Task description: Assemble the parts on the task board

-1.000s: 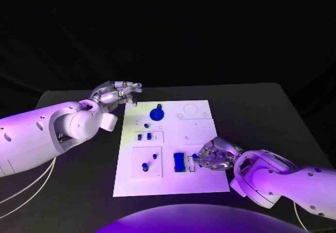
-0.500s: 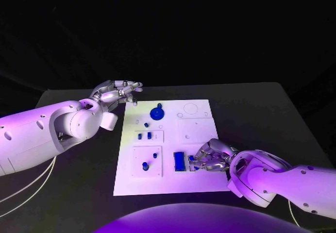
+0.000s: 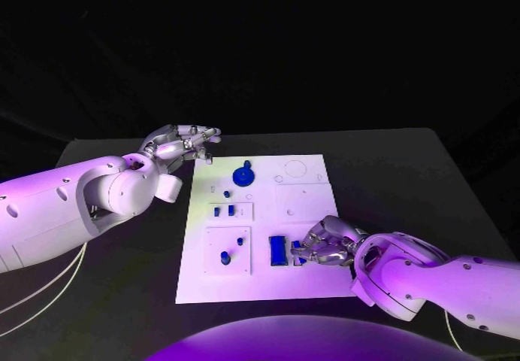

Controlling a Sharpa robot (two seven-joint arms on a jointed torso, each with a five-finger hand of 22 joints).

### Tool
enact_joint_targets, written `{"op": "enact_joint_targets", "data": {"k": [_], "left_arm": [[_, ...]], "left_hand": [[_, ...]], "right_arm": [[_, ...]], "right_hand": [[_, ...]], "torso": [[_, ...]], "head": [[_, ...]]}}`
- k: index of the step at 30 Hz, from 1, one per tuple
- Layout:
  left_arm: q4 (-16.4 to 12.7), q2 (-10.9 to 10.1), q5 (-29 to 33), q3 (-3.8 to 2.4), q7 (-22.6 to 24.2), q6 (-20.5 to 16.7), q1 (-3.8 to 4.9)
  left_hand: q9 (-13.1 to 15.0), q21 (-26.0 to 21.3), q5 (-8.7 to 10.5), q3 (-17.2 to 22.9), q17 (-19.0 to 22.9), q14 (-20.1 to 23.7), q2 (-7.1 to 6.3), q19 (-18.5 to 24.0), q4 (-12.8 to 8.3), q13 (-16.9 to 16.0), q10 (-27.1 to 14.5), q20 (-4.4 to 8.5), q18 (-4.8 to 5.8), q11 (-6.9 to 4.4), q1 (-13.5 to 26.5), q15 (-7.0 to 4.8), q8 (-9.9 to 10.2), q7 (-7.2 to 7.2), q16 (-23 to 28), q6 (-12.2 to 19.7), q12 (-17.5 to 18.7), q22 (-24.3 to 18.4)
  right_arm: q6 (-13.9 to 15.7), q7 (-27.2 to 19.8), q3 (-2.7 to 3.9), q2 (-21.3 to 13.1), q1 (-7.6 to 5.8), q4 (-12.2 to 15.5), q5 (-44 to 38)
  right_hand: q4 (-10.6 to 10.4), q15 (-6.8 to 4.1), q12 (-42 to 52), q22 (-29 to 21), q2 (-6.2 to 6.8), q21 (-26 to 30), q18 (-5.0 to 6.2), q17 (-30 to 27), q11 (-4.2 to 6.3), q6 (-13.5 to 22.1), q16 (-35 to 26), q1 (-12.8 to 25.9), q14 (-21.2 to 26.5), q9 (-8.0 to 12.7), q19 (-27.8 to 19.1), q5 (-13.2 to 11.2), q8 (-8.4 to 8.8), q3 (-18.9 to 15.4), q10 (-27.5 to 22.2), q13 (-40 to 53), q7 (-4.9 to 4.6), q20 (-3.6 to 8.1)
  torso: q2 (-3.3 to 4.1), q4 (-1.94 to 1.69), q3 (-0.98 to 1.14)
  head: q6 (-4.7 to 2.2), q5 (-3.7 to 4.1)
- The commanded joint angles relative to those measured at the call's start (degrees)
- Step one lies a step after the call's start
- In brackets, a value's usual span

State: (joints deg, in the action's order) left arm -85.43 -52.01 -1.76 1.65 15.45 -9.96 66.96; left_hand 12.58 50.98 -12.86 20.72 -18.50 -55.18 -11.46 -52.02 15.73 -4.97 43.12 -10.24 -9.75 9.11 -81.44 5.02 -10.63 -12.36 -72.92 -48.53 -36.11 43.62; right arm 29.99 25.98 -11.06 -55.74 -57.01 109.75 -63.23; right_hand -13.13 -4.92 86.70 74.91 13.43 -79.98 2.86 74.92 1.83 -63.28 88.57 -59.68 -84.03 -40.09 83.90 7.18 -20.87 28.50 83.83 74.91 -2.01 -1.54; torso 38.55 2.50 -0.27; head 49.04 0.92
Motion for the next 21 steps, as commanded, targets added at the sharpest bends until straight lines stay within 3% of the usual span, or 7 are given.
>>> {"op": "enact_joint_targets", "data": {"k": [1, 10, 21], "left_arm": [[-0.2, 0.0, -0.2, -0.04, 0.3, 0.8, 0.03], [-0.3, 0.0, -0.3, -0.04, 0.3, 0.8, 0.03], [-0.2, -0.1, -0.3, -0.04, 0.3, 0.8, 0.03]], "left_hand": [[0.1, -0.2, -0.05, -0.6, -0.1, 0.4, 0.15, -0.1, 0.0, 0.0, -0.5, -0.32, -0.79, -0.03, -0.6, 0.03, -0.3, -0.13, -0.3, 0.4, -0.2, -0.1], [0.1, -0.2, -0.04, -0.6, -0.1, 0.4, 0.12, -0.1, 0.0, 0.0, -0.6, -0.33, -0.79, -0.02, -0.6, 0.04, -0.3, -0.13, -0.3, 0.5, -0.2, -0.1], [0.1, -0.2, -0.04, -0.6, -0.1, 0.4, 0.12, -0.1, 0.0, 0.0, -0.6, -0.33, -0.79, -0.02, -0.6, 0.04, -0.3, -0.13, -0.3, 0.5, -0.2, -0.1]], "right_arm": [[-1.0, 0.1, -0.02, 0.4, 0.09, 0.1, -0.1], [-1.1, 0.0, -0.01, 0.7, 0.09, 0.0, 1.0], [-1.9, -0.4, -0.01, -0.2, 0.08, 0.1, 0.8]], "right_hand": [[-0.7, -0.34, -0.1, 12.5, 0.27, -0.1, -0.93, 12.1, 0.17, -0.1, 0.3, 1.1, -5.3, -0.1, 2.8, -0.4, 0.26, -1.6, 5.4, 13.7, -0.12, 0.42], [-2.2, -0.40, -0.1, 12.5, 0.46, 0.0, -0.91, 12.1, 0.24, -0.1, 0.3, 2.2, -5.3, -0.3, 2.8, -0.4, 0.31, -5.0, 5.4, 13.7, 0.00, 0.46], [-1.9, -0.45, -0.1, 12.5, 0.37, 0.1, -0.89, 12.1, 0.29, 0.0, 0.3, 0.3, -5.3, -0.4, 2.7, -0.2, 0.38, -6.7, 5.4, 13.7, 0.05, 0.50]], "torso": [[0.06, -0.01, 0.04], [0.03, 0.06, 0.01], [0.00, 0.04, 0.02]], "head": [[-0.10, -0.07], [0.04, -0.14], [0.12, -0.16]]}}
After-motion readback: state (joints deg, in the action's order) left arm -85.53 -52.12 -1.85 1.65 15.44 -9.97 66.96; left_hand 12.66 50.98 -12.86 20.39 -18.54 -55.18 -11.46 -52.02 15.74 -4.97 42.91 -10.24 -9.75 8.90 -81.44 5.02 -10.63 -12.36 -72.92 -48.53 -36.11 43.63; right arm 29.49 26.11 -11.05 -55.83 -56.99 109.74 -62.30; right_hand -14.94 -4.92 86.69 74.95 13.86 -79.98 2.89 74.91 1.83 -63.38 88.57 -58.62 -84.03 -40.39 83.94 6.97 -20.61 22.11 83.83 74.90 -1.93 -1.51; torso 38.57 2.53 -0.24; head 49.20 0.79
